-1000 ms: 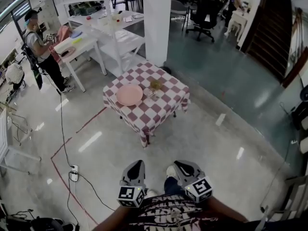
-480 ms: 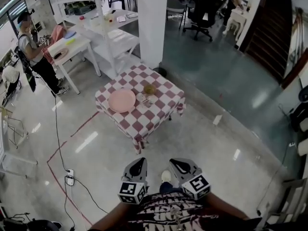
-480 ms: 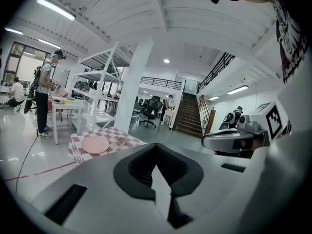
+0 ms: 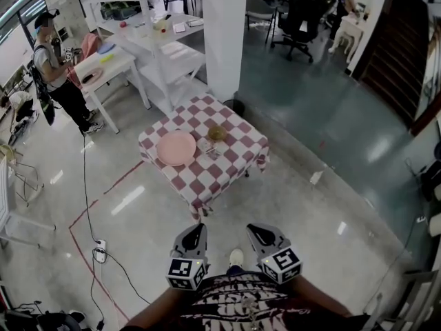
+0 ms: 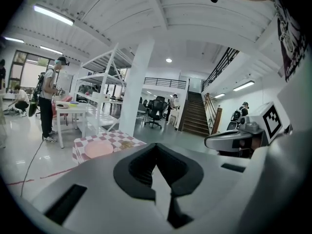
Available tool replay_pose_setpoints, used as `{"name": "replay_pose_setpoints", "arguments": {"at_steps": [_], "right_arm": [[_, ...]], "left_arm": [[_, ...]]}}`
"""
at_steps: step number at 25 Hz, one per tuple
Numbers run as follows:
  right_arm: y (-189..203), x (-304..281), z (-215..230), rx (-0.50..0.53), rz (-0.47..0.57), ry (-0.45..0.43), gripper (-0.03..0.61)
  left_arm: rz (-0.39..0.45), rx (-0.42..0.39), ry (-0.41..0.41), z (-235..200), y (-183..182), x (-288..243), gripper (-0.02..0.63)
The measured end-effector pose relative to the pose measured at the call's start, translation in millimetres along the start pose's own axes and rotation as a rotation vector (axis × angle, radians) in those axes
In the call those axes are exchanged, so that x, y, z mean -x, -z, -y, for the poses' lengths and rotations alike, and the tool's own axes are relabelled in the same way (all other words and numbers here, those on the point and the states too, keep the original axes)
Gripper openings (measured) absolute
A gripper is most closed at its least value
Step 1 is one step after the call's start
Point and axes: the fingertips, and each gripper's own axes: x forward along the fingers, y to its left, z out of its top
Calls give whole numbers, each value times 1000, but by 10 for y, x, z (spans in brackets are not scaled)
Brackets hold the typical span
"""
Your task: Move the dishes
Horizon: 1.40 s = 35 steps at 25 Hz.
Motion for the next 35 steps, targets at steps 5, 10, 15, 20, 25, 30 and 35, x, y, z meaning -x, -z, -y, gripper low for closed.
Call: {"name": "replay_pose_setpoints", "arguments": {"at_steps": [5,10,15,20,25,30,35], "right_arm": [[-80,-127,194,-4,9,-23,35],[-197,-297,334,-1,15,-78,35],[-296,-400,494,21,28,-126,35],[-285,-459,655,21,26,-157,35],[-282,-508,743,17,30,-176,35],[-295,-534,750,8,32,-173,35],[-193,-493,640,27,11,-193,35]], "left_arm": [[-6,7,-42,-58,-35,-132,29],[6,15,-108,-145,-97,-210,29],[24,44,-184,-262,-162,-301,29],[31,44,-219,-233,-161,-434,29],[39,34,-248,-225,-182,-459,29],[35,32,-280,-265,-178,-362,29],[35,54,-325,-350,-56,-216,29]]}}
